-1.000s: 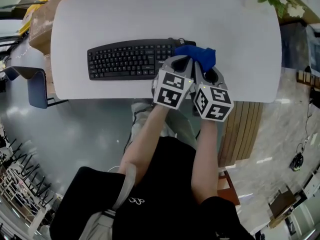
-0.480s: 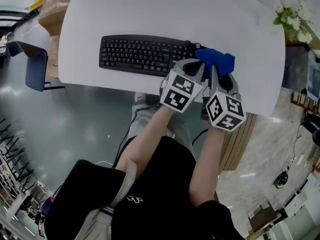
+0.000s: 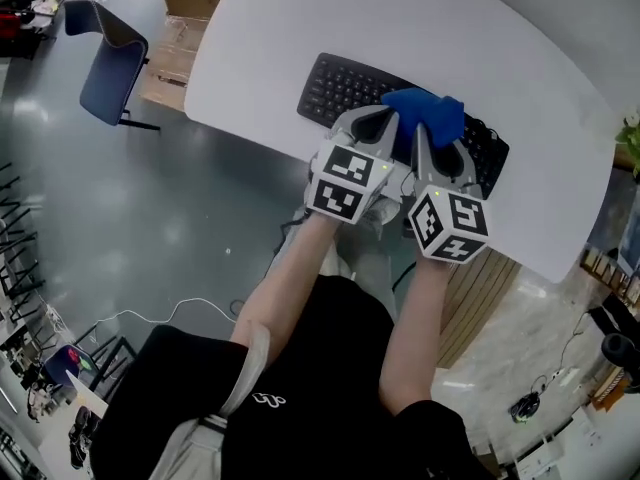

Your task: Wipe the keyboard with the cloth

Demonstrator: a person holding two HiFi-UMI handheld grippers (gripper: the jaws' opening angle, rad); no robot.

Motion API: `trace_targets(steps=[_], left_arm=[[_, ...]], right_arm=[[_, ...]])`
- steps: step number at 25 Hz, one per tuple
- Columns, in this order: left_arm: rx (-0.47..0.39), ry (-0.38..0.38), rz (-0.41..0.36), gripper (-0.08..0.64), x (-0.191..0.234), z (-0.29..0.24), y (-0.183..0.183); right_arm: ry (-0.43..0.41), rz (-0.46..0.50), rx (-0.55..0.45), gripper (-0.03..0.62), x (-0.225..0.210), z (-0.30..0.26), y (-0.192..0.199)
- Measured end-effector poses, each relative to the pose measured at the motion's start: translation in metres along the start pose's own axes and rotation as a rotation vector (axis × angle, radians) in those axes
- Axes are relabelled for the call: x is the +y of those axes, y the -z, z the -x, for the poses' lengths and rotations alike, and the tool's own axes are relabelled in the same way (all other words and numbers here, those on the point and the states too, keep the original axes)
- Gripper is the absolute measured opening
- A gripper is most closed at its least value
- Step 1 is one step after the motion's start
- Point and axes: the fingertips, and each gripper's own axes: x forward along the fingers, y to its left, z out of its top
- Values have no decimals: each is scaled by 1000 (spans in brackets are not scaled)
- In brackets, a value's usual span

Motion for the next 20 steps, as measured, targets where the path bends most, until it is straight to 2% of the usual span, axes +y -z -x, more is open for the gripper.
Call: trace_targets(steps=[3, 9, 12, 16, 20], left_arm=[[-13, -64, 39, -3, 49, 31, 6], [-6, -139, 70, -3, 112, 74, 29], [7, -157, 84, -4, 132, 84, 34], [66, -133, 94, -4, 149, 86, 49], [109, -122, 77, -3, 155, 79, 62]], right_arm=[[-62, 23, 15, 83, 51, -24, 4], [-142, 19, 51, 83, 125, -57, 29], [-165, 6, 74, 83, 145, -69, 38], [-166, -14, 111, 83, 163, -85, 59], [-140, -65, 134, 81, 155, -95, 77]])
